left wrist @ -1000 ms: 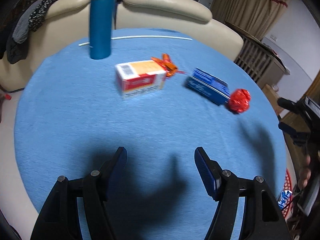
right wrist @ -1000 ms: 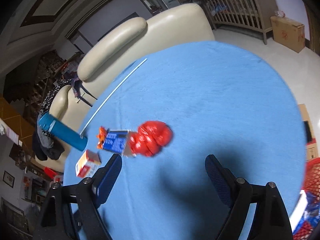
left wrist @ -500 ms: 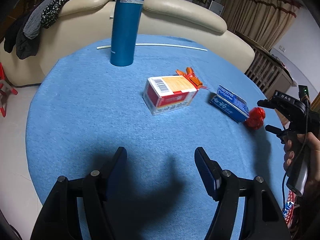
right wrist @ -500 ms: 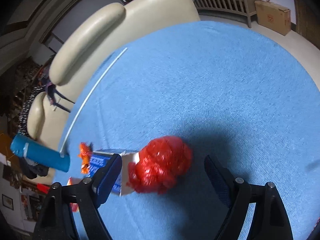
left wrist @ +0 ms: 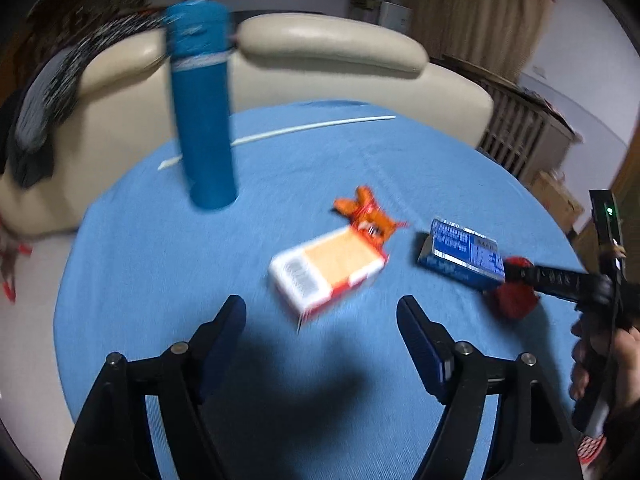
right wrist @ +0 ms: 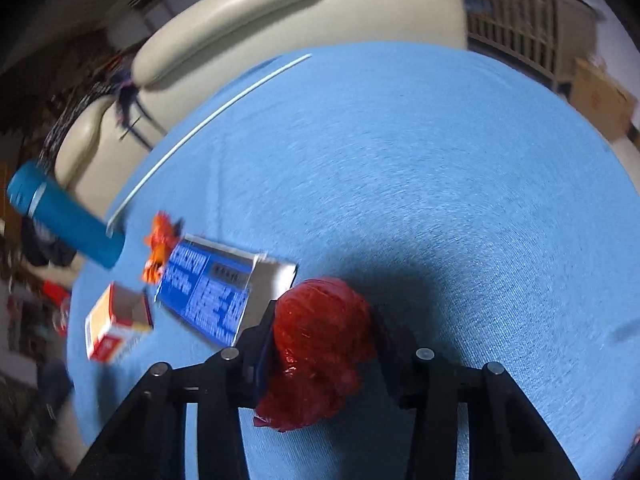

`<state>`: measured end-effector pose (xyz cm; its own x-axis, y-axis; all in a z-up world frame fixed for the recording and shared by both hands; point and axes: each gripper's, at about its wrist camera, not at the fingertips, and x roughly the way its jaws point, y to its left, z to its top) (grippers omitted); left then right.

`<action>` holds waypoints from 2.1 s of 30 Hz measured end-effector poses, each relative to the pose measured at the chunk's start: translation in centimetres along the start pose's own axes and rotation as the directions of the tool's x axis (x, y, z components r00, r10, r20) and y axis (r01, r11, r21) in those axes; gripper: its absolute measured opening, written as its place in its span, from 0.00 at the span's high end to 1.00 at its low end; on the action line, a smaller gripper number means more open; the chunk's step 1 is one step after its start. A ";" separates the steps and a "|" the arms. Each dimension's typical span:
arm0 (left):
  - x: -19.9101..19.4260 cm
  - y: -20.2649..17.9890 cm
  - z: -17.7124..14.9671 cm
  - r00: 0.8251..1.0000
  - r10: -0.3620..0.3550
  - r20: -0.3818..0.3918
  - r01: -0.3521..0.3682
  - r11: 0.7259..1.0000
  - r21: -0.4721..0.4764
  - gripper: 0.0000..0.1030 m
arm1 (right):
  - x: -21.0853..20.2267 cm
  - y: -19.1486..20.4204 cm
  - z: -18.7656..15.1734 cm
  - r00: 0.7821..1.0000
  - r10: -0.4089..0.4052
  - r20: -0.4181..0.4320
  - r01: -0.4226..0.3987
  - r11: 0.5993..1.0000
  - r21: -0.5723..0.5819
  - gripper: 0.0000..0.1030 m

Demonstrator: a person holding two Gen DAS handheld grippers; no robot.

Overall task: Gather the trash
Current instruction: 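Grasp the red plastic bag with the right tool while the left tool grasps the white-red medicine box, then carry the red bag and medicine box over the red wastebasket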

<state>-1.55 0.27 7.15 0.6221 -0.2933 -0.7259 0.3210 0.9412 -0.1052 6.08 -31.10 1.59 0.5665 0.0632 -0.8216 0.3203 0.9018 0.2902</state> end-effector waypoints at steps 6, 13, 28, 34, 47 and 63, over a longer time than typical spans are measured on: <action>3.2 -0.9 3.0 0.995 -0.062 -0.079 0.079 0.972 0.221 0.23 | 0.0 0.1 -0.6 0.999 0.042 -0.016 -0.043 0.998 -0.042 0.55; 6.1 -0.4 4.3 0.968 -0.087 -0.233 0.173 0.909 0.380 0.23 | -0.2 -0.5 -0.9 0.996 0.084 -0.033 -0.085 0.995 -0.051 0.55; 5.3 -0.9 0.6 0.959 -0.068 -0.276 0.121 0.976 0.180 0.44 | -1.2 0.4 -2.3 0.994 0.103 -0.029 -0.105 0.990 -0.094 0.59; 0.4 -2.6 -2.6 0.976 -0.071 -0.205 0.084 0.995 0.055 0.43 | -3.6 0.0 -4.3 0.994 0.113 -0.006 -0.113 0.990 -0.079 0.59; -4.3 -5.9 -5.8 0.990 0.013 -0.139 -0.017 0.999 -0.028 0.43 | -9.1 -0.8 -9.5 0.990 0.133 0.042 -0.130 0.989 -0.071 0.59; -7.2 -7.9 -7.1 0.993 0.065 -0.095 -0.067 0.998 -0.020 0.43 | -12.8 -1.1 -12.2 0.983 0.161 0.091 -0.153 0.984 -0.087 0.59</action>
<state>-13.63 -3.84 8.36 0.5713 -0.2144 -0.7923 0.2644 0.9619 -0.0697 -10.77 -27.74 5.80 0.6770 0.1681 -0.7165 0.1629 0.9151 0.3687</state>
